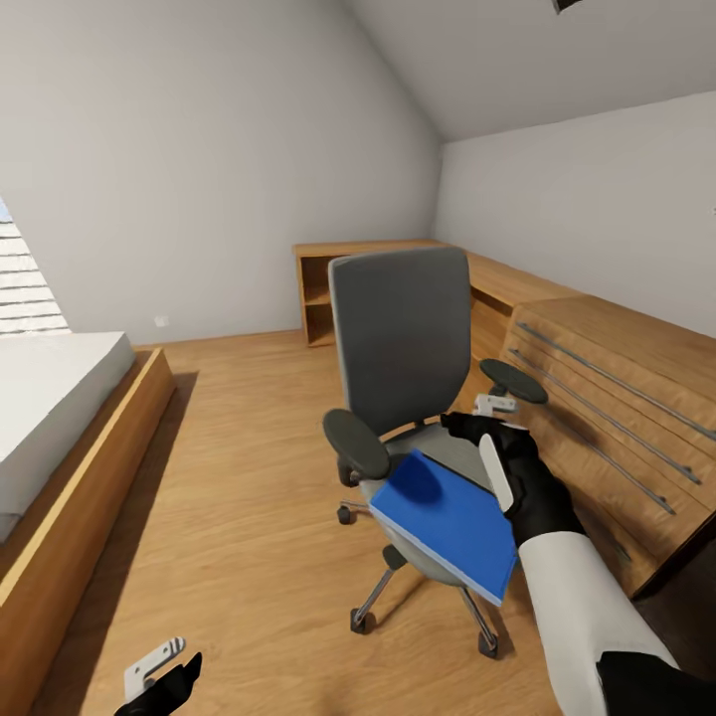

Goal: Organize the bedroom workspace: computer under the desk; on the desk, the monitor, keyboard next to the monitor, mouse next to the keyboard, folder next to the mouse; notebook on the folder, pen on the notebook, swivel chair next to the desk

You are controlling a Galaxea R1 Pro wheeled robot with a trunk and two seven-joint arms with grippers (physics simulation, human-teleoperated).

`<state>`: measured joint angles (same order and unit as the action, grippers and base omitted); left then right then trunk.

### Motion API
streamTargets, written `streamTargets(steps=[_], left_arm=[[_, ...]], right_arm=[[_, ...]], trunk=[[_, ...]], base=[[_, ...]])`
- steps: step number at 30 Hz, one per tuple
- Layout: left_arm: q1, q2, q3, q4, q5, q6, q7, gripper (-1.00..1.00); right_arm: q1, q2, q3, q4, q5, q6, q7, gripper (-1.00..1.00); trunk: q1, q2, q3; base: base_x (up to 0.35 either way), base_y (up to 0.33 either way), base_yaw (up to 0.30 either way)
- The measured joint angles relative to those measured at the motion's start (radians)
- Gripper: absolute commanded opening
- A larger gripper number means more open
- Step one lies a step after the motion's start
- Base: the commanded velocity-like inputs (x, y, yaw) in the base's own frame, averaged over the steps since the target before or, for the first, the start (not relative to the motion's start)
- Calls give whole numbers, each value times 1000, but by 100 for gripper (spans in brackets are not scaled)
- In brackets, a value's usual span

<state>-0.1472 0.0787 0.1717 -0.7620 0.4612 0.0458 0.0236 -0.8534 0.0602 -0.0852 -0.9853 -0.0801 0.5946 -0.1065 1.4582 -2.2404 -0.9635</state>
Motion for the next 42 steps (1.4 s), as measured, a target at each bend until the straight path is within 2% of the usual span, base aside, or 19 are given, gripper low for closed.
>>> streamTargets(steps=[2,3,6,11,14,15,20,29,42], left_arm=[[0,-1,-1,1,0,0,0,100],[0,-2,-1,1,-1,0,0,100],[0,-3,-2,1,-1,0,0,100],[0,-5,-3,2,-2,0,0,100],[0,-6,-4,3,-2,0,0,100],[0,-7,-4,3,-2,0,0,100],[0,-7,-4,3,-2,0,0,100],[0,-6,-4,3,-2,0,0,100],[0,-5,-3,3,-2,0,0,100]], right_arm=[[8,-5,-17,-3,-8,-1,0,100],[17,-12,-41,-5,-12,-1,2,100],[29,-17,-78,-7,-18,-2,4,100],[68,-20,-113,-8,-23,-24,7,100],[79,-19,-119,-7,-24,-55,6,100],[87,-18,-121,-6,-24,-101,4,100],[109,-18,-121,-8,-23,-140,0,100],[116,-17,-121,-6,-24,-154,-1,100],[126,-16,-121,-6,-25,-160,2,100]], trunk=[[0,0,0],[0,0,0],[0,0,0],[0,0,0],[0,0,0],[0,0,0],[0,0,0],[0,0,0],[0,0,0]], base=[[0,145,-184],[0,91,-168],[0,59,-109],[0,20,-38],[0,3,-8],[0,0,-30],[0,0,-157],[0,0,-210],[0,84,-19]])
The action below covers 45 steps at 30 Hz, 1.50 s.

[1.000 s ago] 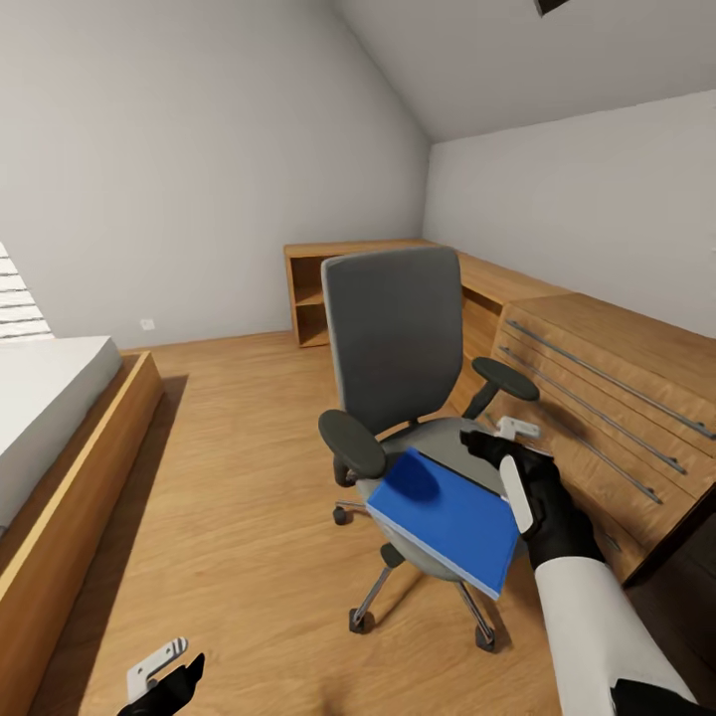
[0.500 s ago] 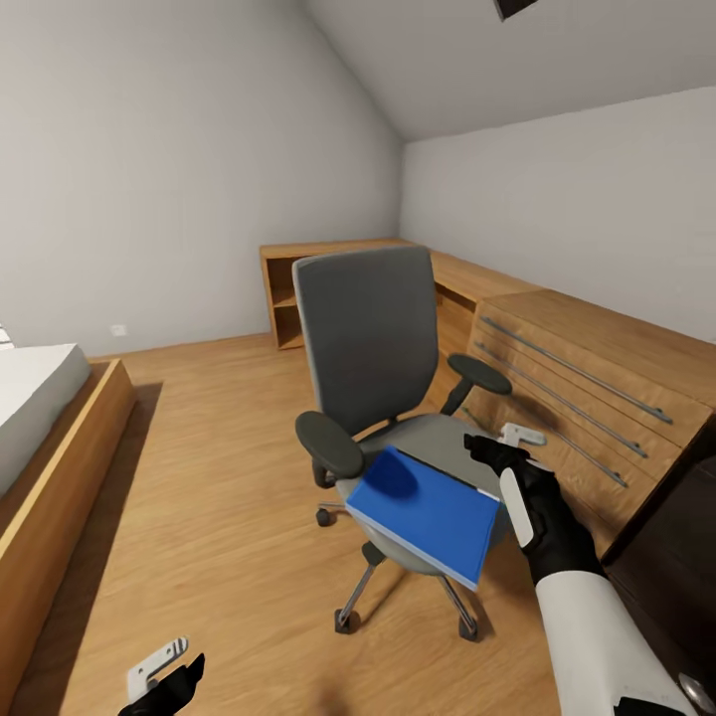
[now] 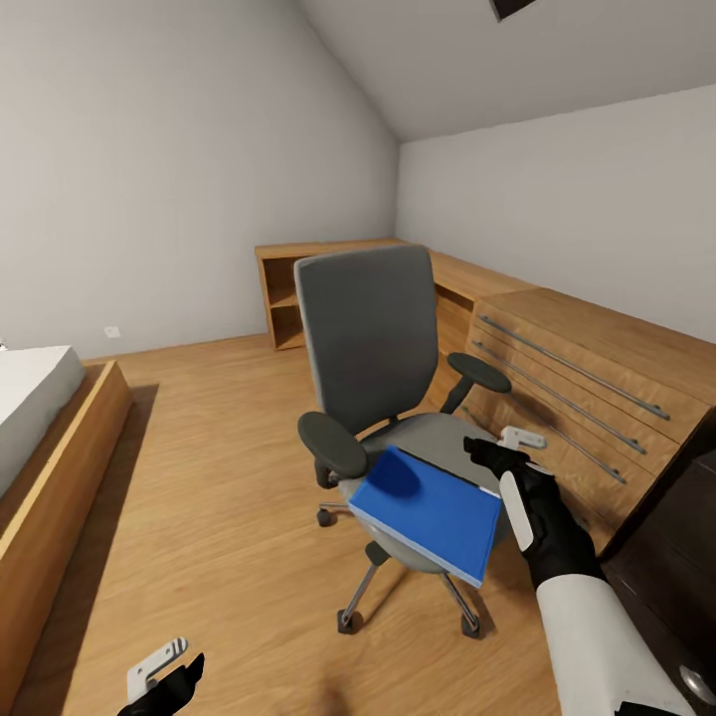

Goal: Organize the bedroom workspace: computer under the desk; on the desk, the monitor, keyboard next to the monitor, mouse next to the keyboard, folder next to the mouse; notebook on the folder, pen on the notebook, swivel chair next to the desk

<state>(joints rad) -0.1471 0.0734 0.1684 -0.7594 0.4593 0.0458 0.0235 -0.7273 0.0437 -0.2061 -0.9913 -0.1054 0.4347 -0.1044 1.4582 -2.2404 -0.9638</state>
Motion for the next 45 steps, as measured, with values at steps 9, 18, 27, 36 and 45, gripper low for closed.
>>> streamTargets(steps=[9,18,27,36,45], left_arm=[[0,0,0,0,0,0,-1,100],[0,-1,0,0,0,0,-1,100],[0,-1,-21,20,-3,0,-1,100],[0,-2,-66,29,-3,-19,-1,100],[0,-2,-68,29,-3,-22,-1,100]], right_arm=[[28,-6,-1,-3,3,-107,-5,100],[51,-8,-14,-4,3,-172,-6,100],[54,-7,-57,-7,1,-172,-7,100],[55,-4,-60,-9,1,-173,-8,100],[55,-5,-61,-8,1,-174,-8,100]], trunk=[[0,0,0],[0,0,0],[0,0,0],[0,0,3],[0,0,6]], base=[[-26,300,0],[-49,250,0],[2,35,-14],[0,2,-216],[0,0,-266]])
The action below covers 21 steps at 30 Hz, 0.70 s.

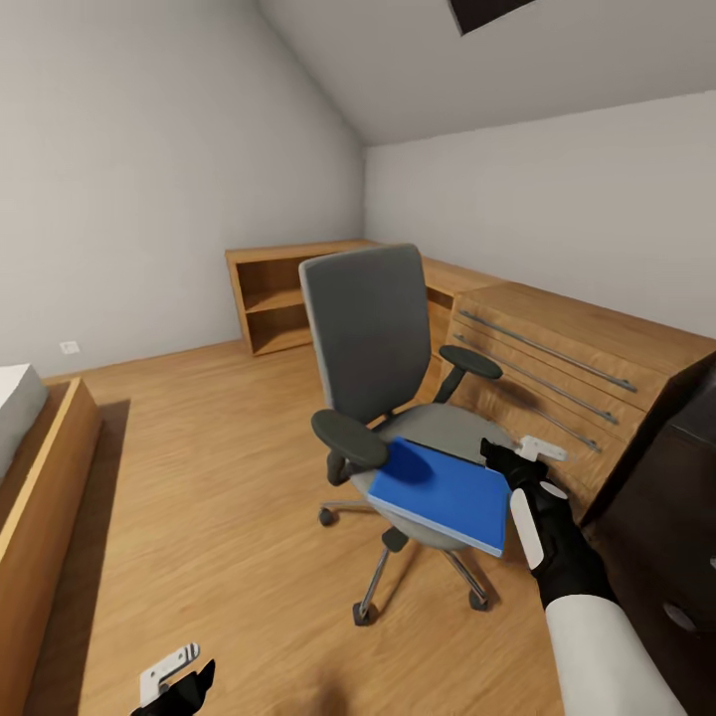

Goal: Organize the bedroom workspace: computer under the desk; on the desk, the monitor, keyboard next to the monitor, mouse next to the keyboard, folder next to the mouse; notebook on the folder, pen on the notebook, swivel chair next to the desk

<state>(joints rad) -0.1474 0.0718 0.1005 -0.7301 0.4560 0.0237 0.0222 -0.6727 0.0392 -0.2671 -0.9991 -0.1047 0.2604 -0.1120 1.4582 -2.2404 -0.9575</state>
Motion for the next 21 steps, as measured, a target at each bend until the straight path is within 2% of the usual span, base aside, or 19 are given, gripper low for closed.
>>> streamTargets(steps=[9,15,21], left_arm=[[0,1,-1,0,0,0,0,100],[0,1,-1,0,0,0,0,100],[0,2,-1,0,0,0,0,100]], right_arm=[[1,-3,-2,8,-3,-2,4,100],[0,-3,-33,25,-33,-3,8,100],[1,-1,-39,77,-45,-7,10,100]], trunk=[[0,0,5],[0,0,8],[0,0,9]], base=[[0,0,-267],[-44,0,-253],[-209,0,-77]])
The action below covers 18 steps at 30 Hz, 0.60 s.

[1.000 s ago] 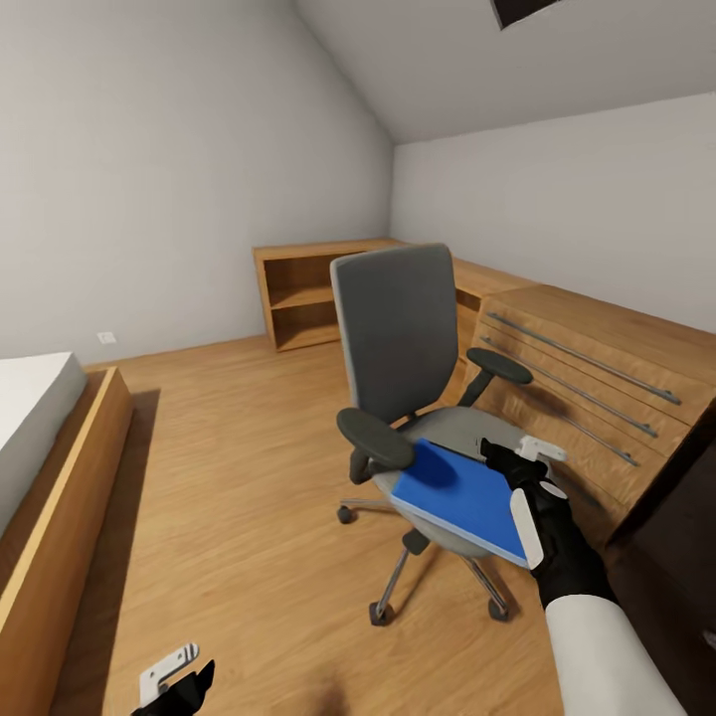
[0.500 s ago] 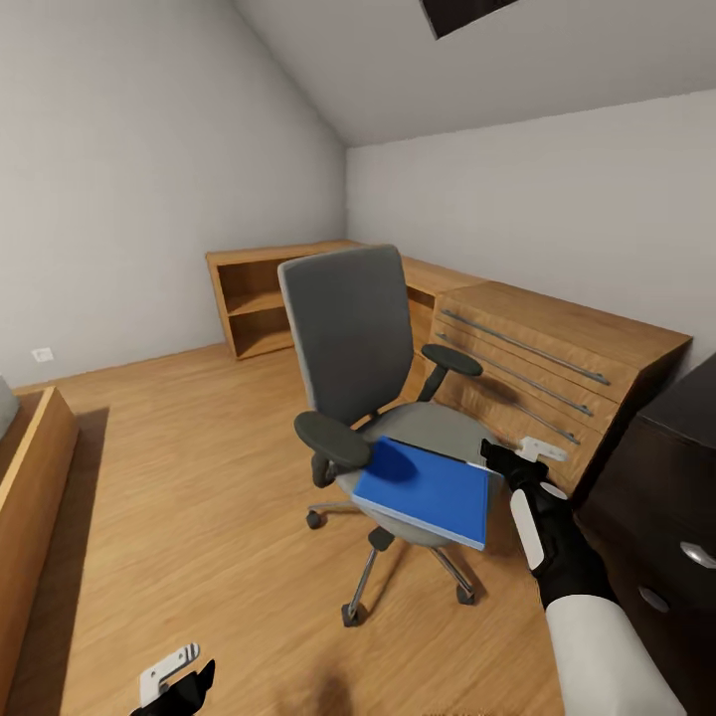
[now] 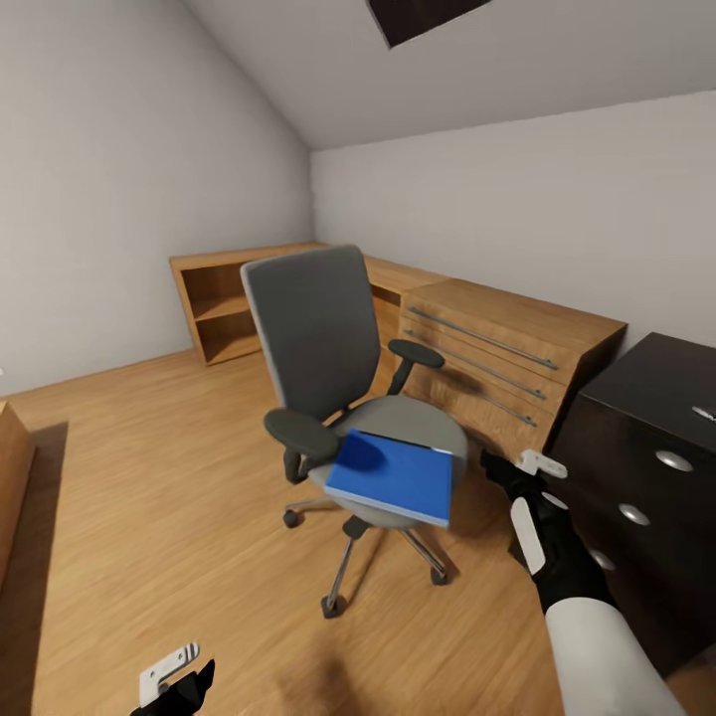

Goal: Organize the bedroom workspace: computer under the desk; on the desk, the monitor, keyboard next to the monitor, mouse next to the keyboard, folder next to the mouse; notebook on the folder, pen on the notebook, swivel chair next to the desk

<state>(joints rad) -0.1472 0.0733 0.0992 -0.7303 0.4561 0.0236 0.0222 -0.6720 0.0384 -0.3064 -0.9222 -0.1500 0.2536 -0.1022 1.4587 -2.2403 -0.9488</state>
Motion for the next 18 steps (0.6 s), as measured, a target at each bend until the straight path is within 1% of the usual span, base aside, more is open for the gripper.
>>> streamTargets(steps=[2,5,6,9,11,13,14,16,18], left_arm=[[0,0,0,0,0,0,0,100],[0,0,0,0,0,0,0,100],[0,0,0,0,0,0,0,100],[0,1,0,0,1,0,0,100],[0,1,0,0,1,0,0,100],[0,1,0,0,1,0,0,100],[0,1,0,0,1,0,0,100],[0,1,0,0,1,0,0,100],[0,1,0,0,0,0,0,100]], right_arm=[[0,0,0,10,-1,-6,0,100],[0,-3,-1,67,1,-50,1,100],[1,-7,-2,116,1,-95,2,100],[0,-18,-1,187,0,-165,11,100],[1,-25,-1,243,-1,-208,42,100],[0,-33,-2,281,1,-224,87,100],[0,-37,-3,290,1,-226,97,100],[1,-58,-1,350,-2,-233,142,100],[2,-72,0,393,-8,-236,182,100]], trunk=[[0,0,0],[0,0,0],[0,0,0],[0,0,0],[0,0,0],[0,0,0],[0,0,0],[0,0,0],[0,0,0]], base=[[-230,0,-15],[-102,0,-5],[-45,0,-2],[-22,0,-1],[-8,0,0],[-3,0,0],[-2,0,0],[-1,0,0],[0,0,0]])
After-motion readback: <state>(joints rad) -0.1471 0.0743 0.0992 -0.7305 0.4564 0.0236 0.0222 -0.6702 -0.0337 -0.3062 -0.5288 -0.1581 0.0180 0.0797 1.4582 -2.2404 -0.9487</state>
